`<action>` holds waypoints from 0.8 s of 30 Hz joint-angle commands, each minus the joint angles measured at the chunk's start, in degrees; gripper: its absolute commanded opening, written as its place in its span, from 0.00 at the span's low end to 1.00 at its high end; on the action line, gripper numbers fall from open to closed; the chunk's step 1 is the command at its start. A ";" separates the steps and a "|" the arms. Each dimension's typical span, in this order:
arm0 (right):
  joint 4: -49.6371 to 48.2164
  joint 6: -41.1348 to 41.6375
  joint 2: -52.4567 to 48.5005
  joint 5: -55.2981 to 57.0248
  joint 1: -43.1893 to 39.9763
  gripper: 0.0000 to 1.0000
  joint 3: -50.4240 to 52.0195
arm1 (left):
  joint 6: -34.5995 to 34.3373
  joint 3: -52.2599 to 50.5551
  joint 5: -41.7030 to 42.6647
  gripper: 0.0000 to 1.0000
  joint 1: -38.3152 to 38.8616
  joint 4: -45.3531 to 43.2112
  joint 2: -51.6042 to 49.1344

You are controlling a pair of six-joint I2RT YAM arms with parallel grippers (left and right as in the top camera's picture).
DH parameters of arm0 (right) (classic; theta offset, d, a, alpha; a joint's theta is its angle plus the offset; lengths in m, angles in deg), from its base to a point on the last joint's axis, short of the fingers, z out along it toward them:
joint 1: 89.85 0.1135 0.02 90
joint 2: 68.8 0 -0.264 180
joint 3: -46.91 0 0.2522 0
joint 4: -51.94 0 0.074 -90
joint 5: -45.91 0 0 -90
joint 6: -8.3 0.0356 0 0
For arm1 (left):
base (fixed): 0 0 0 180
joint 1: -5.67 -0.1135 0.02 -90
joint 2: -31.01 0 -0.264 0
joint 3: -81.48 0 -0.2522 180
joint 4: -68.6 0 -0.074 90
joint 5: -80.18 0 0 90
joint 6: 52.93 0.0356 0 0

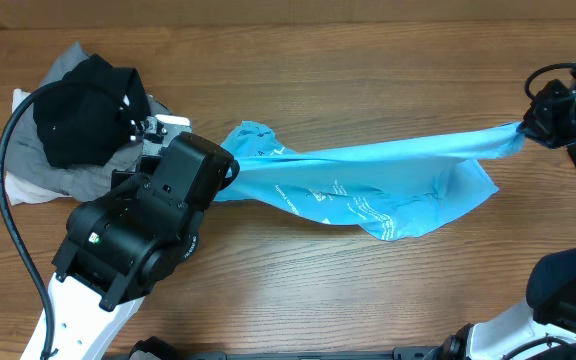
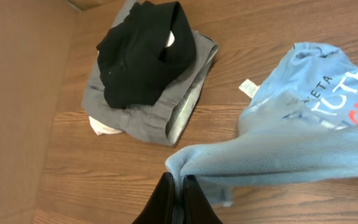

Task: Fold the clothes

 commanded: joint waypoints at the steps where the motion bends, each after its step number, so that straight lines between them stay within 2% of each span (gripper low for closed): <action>1: 0.02 -1.70 0.04 -0.70 1.79 0.07 -0.07 | -1.05 1.95 -0.24 0.04 -0.37 -1.16 0.85; 6: 1.18 -1.75 0.04 -0.39 4.50 0.06 1.88 | 2.43 1.95 4.70 0.04 -0.35 -3.08 0.68; 10: 0.33 -1.90 0.04 0.76 7.52 0.05 7.50 | 2.67 1.77 10.54 0.04 -0.35 -1.62 -0.11; 19: -11.45 -1.01 -0.31 0.50 9.92 0.11 22.14 | 2.29 -2.27 11.02 0.04 -0.37 -2.27 -1.25; 22: -17.70 -1.09 -0.50 -5.79 9.90 0.13 23.50 | 2.75 -2.27 11.28 0.04 -0.35 -3.56 -1.88; 23: -20.17 -1.62 -0.50 -8.70 9.92 0.17 23.80 | 2.73 -2.27 11.28 0.04 -0.35 -3.96 -2.08; 24: -21.49 -1.66 -0.50 -10.05 9.90 0.27 23.87 | 2.73 -2.27 11.41 0.04 -0.35 -4.22 -2.32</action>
